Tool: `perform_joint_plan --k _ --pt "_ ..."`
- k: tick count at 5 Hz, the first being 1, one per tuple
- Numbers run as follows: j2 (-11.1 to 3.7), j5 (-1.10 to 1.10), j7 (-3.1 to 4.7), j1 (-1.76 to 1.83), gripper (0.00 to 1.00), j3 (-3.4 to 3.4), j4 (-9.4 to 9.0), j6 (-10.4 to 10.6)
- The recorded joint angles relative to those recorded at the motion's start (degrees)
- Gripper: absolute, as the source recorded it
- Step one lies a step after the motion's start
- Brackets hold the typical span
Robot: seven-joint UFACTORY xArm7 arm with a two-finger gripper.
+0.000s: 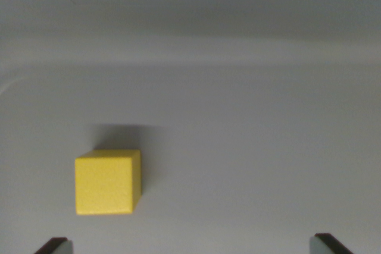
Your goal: Pick yellow cube
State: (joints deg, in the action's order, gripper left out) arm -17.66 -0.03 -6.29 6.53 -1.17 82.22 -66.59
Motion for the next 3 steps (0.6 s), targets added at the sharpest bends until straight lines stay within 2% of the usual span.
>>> perform_joint_plan --k 1,2,3 --pt "0.0 0.0 0.0 0.0 0.0 0.0 0.0 0.0" --pt "-1.89 -0.27 -0.6 0.59 0.0 -0.35 -1.12 2.7" --pt "-1.89 -0.27 -0.6 0.59 0.0 -0.35 -1.12 2.7"
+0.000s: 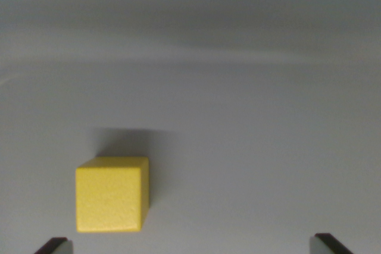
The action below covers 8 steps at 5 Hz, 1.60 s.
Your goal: Pick yellow cube
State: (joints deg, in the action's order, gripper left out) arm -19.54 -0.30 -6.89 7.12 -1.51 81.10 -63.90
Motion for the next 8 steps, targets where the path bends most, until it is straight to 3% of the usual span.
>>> perform_joint_plan --k 1,2,3,4,5,6,7,8 --pt "-1.84 -0.27 -0.58 0.58 0.0 -0.34 -1.1 2.63" --pt "-1.84 -0.27 -0.58 0.58 0.0 -0.34 -1.1 2.63" --pt "-3.53 -0.51 -1.12 1.1 0.0 -0.65 -2.1 5.04" --pt "-3.53 -0.51 -1.12 1.1 0.0 -0.65 -2.1 5.04" --pt "-5.21 -0.76 -1.65 1.63 0.0 -0.95 -3.1 7.43" --pt "-5.21 -0.76 -1.65 1.63 0.0 -0.95 -3.1 7.43" --pt "-6.77 -0.99 -2.14 2.12 0.0 -1.24 -4.03 9.67" --pt "-6.77 -0.99 -2.14 2.12 0.0 -1.24 -4.03 9.67"
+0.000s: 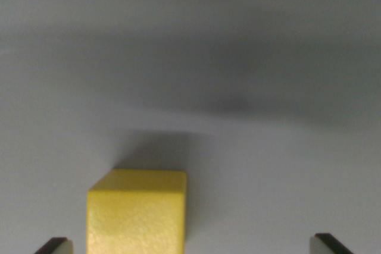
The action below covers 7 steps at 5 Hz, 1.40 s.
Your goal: Pick yellow cube
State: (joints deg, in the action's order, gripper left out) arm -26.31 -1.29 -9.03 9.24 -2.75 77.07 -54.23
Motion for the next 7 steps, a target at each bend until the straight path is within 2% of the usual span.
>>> perform_joint_plan --k 1,2,3,4,5,6,7 --pt "-1.42 -0.21 -0.45 0.44 0.0 -0.26 -0.84 2.03" --pt "-1.42 -0.21 -0.45 0.44 0.0 -0.26 -0.84 2.03" --pt "-2.66 -0.39 -0.84 0.83 0.0 -0.49 -1.58 3.79" --pt "-2.66 -0.39 -0.84 0.83 0.0 -0.49 -1.58 3.79" --pt "-3.63 -0.53 -1.15 1.14 0.0 -0.66 -2.16 5.18" --pt "-3.63 -0.53 -1.15 1.14 0.0 -0.66 -2.16 5.18" --pt "-4.43 -0.64 -1.4 1.39 0.0 -0.81 -2.63 6.32"
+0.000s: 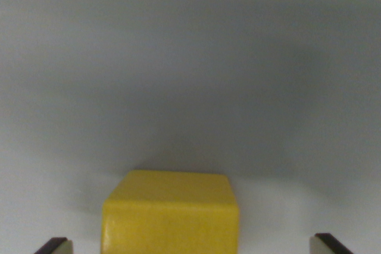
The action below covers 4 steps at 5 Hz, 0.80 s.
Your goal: Pick yellow cube
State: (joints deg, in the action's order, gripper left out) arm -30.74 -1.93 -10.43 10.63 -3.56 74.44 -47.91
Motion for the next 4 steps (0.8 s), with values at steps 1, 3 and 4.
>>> perform_joint_plan --k 1,3,4 --pt "0.0 0.0 0.0 0.0 0.0 0.0 0.0 0.0" --pt "-0.54 -0.08 -0.17 0.17 0.0 -0.1 -0.32 0.78" --pt "-0.8 -0.12 -0.25 0.25 0.0 -0.15 -0.48 1.15"
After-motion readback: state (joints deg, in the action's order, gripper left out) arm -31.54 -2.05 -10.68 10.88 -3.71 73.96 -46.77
